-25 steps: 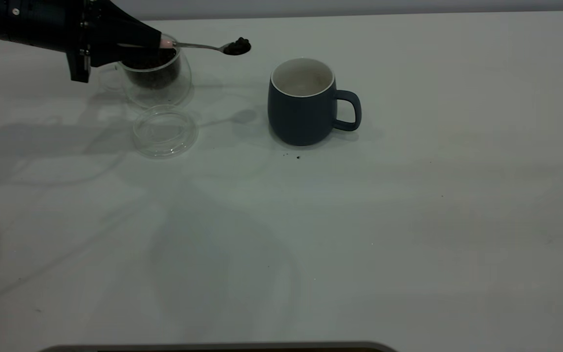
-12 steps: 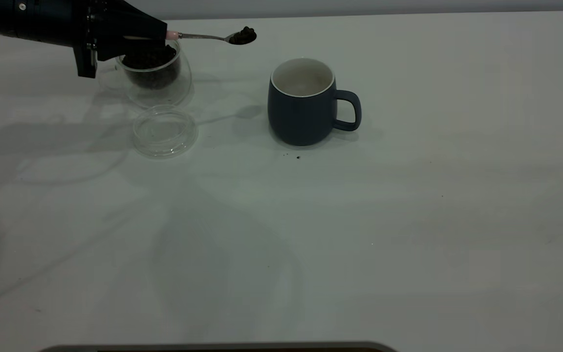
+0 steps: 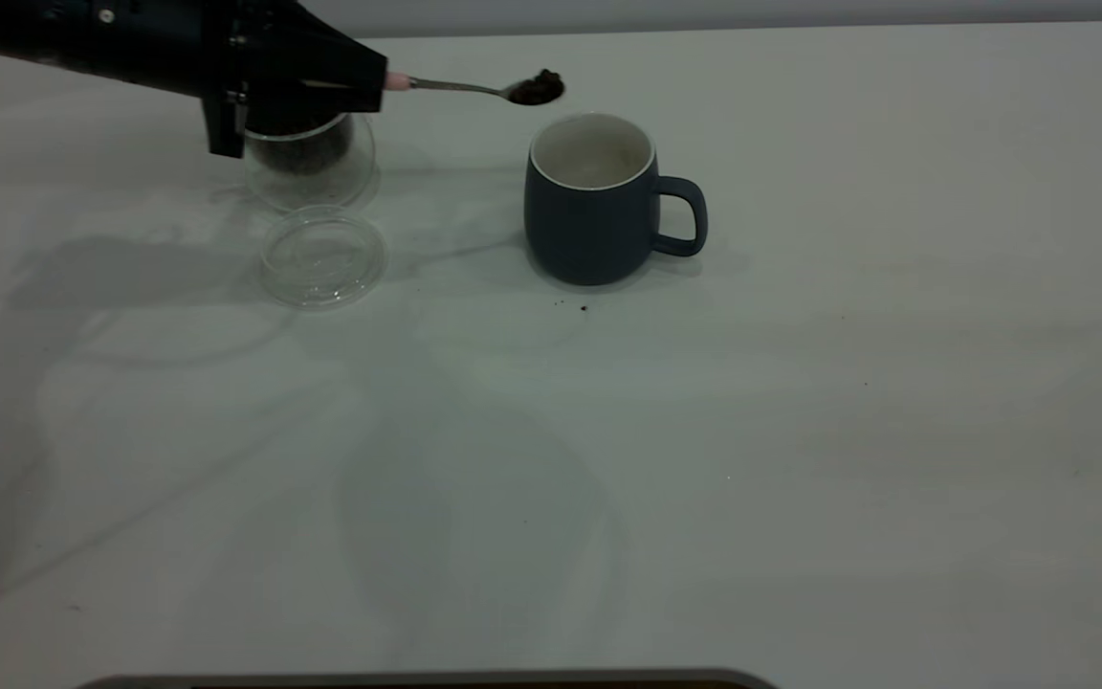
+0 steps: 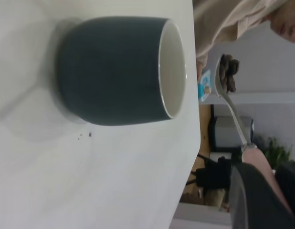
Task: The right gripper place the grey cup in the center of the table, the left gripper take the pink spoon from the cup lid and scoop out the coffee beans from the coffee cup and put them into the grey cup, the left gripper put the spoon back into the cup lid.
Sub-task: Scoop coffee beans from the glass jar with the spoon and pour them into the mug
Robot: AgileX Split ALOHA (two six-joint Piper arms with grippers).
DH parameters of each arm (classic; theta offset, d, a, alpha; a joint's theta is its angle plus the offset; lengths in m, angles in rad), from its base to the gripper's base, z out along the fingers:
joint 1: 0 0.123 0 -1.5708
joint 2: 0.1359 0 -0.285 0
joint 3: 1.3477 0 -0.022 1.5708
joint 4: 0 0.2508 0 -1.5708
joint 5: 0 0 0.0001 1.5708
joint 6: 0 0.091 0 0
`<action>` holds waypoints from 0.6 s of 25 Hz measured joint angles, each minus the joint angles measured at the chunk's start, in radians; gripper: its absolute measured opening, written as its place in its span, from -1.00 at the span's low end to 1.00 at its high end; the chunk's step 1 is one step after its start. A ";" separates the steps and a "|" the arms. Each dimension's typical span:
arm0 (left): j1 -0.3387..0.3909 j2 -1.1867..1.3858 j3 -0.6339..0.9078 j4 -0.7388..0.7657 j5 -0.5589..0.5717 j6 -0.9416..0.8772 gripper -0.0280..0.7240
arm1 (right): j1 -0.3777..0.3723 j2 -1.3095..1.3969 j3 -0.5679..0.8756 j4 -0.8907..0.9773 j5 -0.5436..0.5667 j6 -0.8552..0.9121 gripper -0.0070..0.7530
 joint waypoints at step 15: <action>-0.079 0.003 0.000 -0.001 -0.153 0.125 -0.62 | 0.000 0.000 0.000 0.000 0.000 0.000 0.32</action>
